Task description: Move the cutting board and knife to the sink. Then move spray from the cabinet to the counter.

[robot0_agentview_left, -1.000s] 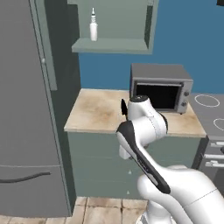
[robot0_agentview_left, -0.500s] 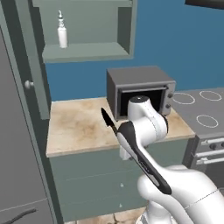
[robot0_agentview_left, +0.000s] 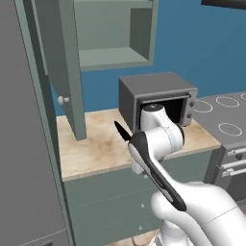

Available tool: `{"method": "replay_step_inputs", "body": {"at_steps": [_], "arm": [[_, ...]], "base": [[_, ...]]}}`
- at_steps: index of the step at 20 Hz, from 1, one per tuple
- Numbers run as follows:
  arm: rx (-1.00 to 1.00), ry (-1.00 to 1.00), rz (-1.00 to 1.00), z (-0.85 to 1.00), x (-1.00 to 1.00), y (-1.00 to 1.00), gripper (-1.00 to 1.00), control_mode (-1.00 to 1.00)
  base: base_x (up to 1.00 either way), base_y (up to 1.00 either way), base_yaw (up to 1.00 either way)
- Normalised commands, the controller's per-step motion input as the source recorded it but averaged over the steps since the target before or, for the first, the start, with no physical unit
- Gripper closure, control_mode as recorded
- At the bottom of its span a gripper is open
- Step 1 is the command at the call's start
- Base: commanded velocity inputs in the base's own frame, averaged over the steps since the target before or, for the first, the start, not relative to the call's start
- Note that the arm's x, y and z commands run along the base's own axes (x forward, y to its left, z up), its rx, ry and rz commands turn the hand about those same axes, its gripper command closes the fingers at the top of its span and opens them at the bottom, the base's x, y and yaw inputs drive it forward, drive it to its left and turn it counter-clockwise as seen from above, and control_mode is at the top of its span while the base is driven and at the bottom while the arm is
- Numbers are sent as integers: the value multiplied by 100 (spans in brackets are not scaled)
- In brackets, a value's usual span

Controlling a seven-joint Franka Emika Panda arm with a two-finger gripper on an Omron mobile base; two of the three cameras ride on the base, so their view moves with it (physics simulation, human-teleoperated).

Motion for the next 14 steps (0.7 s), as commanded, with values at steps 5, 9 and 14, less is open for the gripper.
{"method": "replay_step_inputs", "body": {"at_steps": [5,9,14], "arm": [[0,0,0,0,0,0,-100,100],[0,0,0,0,0,0,-100,100],[0,0,0,0,0,0,-100,100]], "base": [[55,21,-9],[31,8,0],[47,5,0]]}}
